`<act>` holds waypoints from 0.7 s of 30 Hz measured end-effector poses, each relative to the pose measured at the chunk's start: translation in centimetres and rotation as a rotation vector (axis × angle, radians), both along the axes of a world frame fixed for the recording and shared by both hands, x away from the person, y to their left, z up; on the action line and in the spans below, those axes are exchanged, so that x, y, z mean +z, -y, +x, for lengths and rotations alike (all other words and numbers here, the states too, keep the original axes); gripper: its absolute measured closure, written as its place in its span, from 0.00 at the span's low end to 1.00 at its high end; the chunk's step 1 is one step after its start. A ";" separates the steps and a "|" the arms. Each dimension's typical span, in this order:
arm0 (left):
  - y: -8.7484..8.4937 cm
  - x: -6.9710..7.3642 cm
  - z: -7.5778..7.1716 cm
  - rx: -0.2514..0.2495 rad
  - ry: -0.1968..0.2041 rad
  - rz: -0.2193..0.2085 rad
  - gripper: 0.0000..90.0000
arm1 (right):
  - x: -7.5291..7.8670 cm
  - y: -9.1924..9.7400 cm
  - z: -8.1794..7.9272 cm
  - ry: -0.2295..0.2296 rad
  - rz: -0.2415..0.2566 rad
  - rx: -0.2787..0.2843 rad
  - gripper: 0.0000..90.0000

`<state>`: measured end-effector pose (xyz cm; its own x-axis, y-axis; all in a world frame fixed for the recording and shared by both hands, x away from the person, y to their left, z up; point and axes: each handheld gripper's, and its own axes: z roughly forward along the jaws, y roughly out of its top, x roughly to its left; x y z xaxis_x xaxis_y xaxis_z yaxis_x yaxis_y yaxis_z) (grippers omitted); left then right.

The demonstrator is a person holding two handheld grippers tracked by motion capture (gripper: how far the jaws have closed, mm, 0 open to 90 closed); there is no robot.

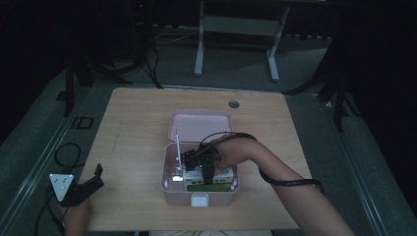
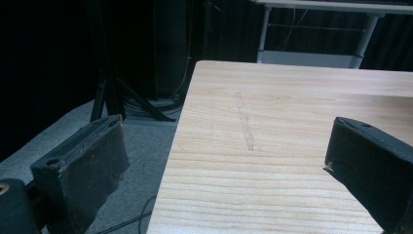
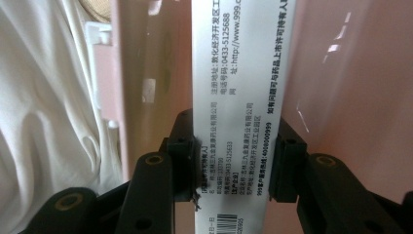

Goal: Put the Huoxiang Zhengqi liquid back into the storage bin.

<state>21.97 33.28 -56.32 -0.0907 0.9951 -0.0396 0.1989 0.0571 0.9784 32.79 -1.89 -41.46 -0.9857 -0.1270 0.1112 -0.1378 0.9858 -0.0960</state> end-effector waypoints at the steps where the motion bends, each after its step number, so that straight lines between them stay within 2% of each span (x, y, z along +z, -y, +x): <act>1: 0.0 0.0 0.0 0.000 0.000 0.000 0.02 | 0.0 0.0 0.0 0.000 0.000 0.000 0.69; 4: 0.0 0.0 0.0 -0.001 -0.001 0.000 0.02 | -1.1 -0.1 -0.1 -0.001 -0.007 -0.002 0.69; 9: 0.0 0.0 0.0 -0.001 0.000 -0.002 0.02 | -2.1 -0.2 -0.2 -0.003 0.027 -0.010 0.69; 13: 0.0 0.0 0.0 -0.002 0.000 -0.003 0.02 | -2.8 -0.2 -0.4 -0.014 0.015 -0.004 0.69; 14: 0.0 0.0 0.0 -0.002 0.000 -0.002 0.02 | -3.3 -0.1 -0.5 -0.003 -0.006 -0.006 0.69; 17: 0.0 0.0 0.0 -0.002 0.000 -0.001 0.02 | -3.6 0.1 -0.4 0.006 -0.018 -0.010 0.69; 21: 0.0 0.0 0.0 -0.002 -0.001 0.000 0.02 | -4.2 0.5 -0.3 -0.014 -0.011 -0.020 0.69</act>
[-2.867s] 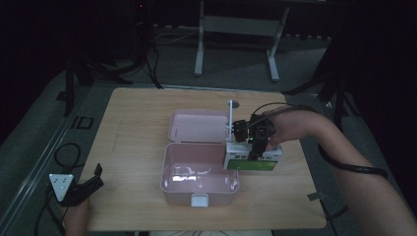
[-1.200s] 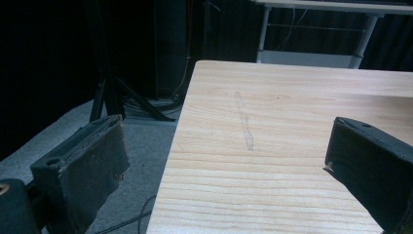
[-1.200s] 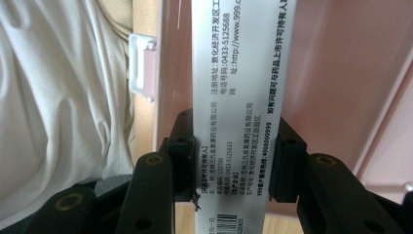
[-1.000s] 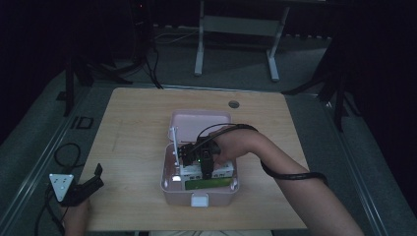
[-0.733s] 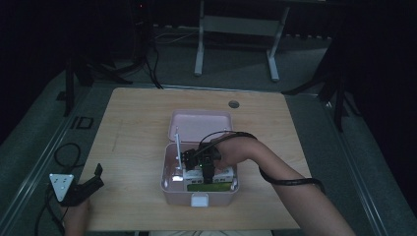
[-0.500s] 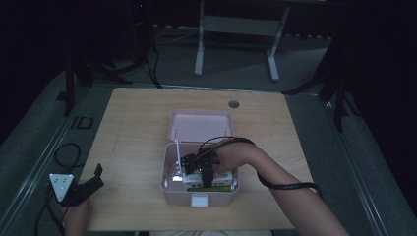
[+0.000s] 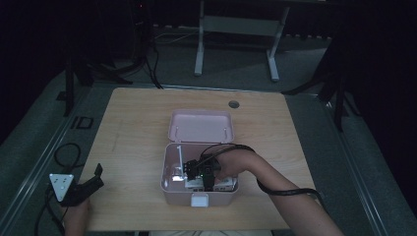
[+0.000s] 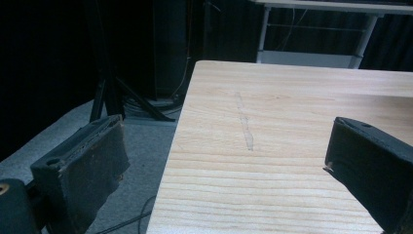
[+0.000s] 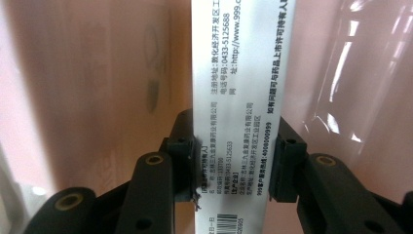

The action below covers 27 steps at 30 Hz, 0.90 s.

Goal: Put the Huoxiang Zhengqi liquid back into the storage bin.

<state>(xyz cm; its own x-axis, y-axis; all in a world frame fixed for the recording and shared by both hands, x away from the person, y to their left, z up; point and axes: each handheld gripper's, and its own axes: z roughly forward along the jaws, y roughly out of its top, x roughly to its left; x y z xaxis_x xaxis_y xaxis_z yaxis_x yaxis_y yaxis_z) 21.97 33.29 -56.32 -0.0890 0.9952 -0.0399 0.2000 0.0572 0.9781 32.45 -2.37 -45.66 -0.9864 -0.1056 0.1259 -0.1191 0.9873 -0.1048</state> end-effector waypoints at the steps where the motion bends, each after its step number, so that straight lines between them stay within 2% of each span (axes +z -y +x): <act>1: 0.0 0.0 0.0 0.000 0.000 0.000 0.02 | -0.1 0.1 0.0 -0.002 -0.001 -0.002 0.69; 7: 0.0 0.0 0.0 0.001 0.000 0.000 0.02 | -0.1 0.3 -0.2 -0.003 0.020 -0.011 0.68; 14: 0.0 0.0 0.0 0.001 0.000 0.000 0.02 | -0.1 0.1 -0.2 -0.003 0.000 -0.009 0.68; 18: 0.0 0.0 0.0 0.000 0.000 -0.001 0.02 | 0.0 0.2 0.0 -0.013 0.002 -0.019 0.64; 27: 0.0 0.0 0.0 0.001 0.000 0.001 0.02 | 1.7 0.2 0.0 -0.020 0.009 -0.018 0.61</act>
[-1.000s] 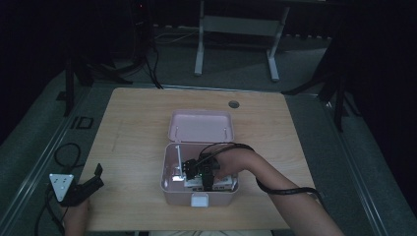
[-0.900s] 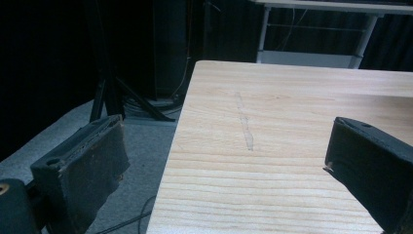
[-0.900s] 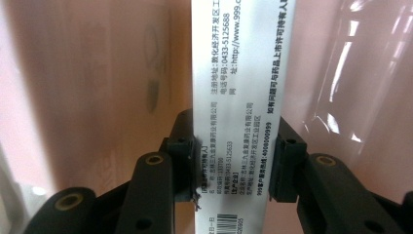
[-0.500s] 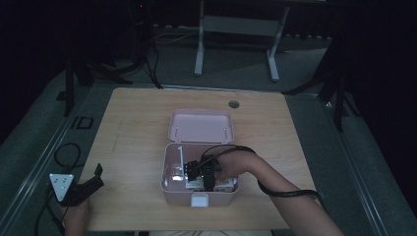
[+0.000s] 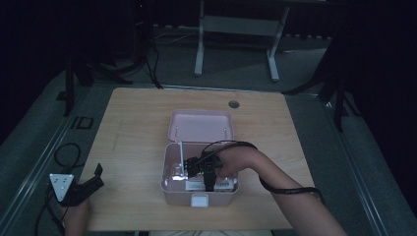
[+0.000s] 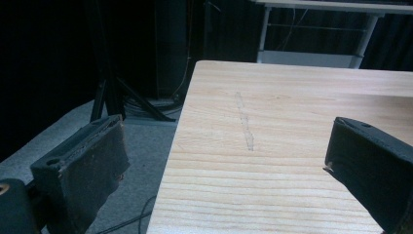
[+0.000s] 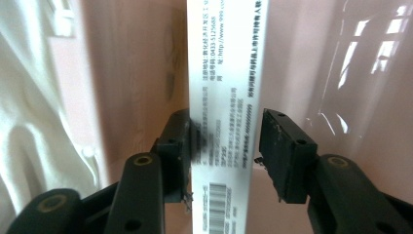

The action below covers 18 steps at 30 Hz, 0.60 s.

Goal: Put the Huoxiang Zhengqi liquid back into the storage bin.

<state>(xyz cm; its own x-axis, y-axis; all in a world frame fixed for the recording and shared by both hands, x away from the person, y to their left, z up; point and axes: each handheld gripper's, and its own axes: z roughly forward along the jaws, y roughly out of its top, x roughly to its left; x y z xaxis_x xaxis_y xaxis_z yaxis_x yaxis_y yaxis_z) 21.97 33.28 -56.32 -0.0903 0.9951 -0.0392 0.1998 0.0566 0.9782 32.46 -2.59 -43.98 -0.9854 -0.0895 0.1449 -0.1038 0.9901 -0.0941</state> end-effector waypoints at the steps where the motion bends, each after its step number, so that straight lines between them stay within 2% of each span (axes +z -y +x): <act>1: 0.0 0.0 0.0 0.000 0.001 -0.001 0.02 | 0.3 0.1 0.1 0.002 0.004 -0.001 0.61; 8: 0.0 0.0 0.0 0.000 0.001 0.000 0.02 | 3.0 1.4 0.6 0.013 0.061 -0.022 0.61; 10: 0.0 0.0 0.0 0.001 0.001 -0.001 0.02 | 3.4 1.7 0.6 0.016 0.065 -0.024 0.61; 18: 0.0 0.0 0.0 0.002 -0.001 0.000 0.02 | 6.7 4.5 1.5 0.055 0.126 -0.068 0.61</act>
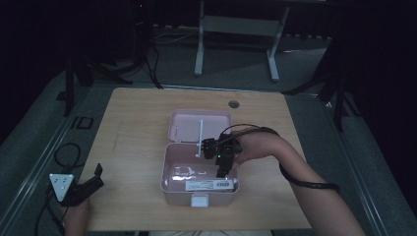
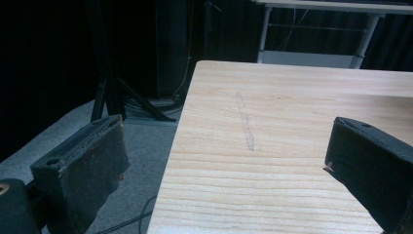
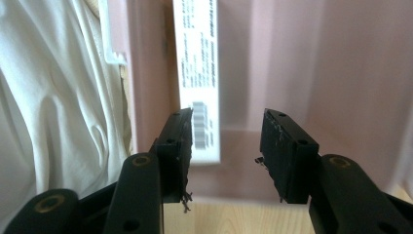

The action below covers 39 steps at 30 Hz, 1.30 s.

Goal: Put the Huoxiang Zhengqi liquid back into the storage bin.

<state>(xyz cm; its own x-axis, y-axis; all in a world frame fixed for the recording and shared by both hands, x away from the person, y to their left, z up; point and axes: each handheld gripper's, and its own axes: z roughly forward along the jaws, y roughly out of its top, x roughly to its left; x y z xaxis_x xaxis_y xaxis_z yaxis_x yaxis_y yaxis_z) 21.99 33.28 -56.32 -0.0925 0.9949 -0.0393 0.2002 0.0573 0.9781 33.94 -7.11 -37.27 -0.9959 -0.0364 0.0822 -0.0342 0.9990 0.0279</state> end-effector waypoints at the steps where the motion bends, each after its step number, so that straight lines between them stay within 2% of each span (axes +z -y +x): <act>1: 0.0 0.0 0.0 0.000 0.000 0.000 0.02 | 0.3 0.4 0.2 0.006 0.007 -0.007 0.60; 8: 0.0 0.0 0.0 0.001 0.000 -0.002 0.02 | 1.7 2.3 0.9 0.036 0.056 -0.045 0.60; 12: 0.0 0.0 0.0 0.001 0.000 -0.003 0.02 | 2.0 3.6 1.4 0.064 0.081 -0.072 0.59; 14: 0.0 0.0 0.0 0.000 -0.001 -0.003 0.02 | 2.1 4.3 1.8 0.082 0.096 -0.094 0.55; 16: 0.0 0.0 0.0 0.001 0.001 -0.002 0.02 | 2.1 5.1 2.1 0.122 0.115 -0.102 0.49; 19: 0.0 0.0 0.0 0.001 0.001 -0.003 0.02 | 2.1 6.2 2.7 0.165 0.159 -0.150 0.43; 24: 0.0 0.0 0.0 0.002 0.001 0.000 0.02 | 1.8 8.1 3.6 0.181 0.233 -0.238 0.23; 26: 0.0 0.0 0.0 0.001 0.002 0.000 0.02 | 1.4 9.0 3.9 0.177 0.247 -0.250 0.13; 32: 0.0 0.0 0.0 0.000 0.000 0.002 0.02 | 0.3 10.7 4.7 0.180 0.292 -0.304 0.12; 33: 0.0 0.0 0.0 0.001 0.001 0.002 0.02 | -0.9 11.5 5.3 0.170 0.304 -0.328 0.12; 39: 0.0 0.0 0.0 0.000 0.001 0.002 0.02 | -3.7 12.8 6.1 0.184 0.316 -0.367 0.12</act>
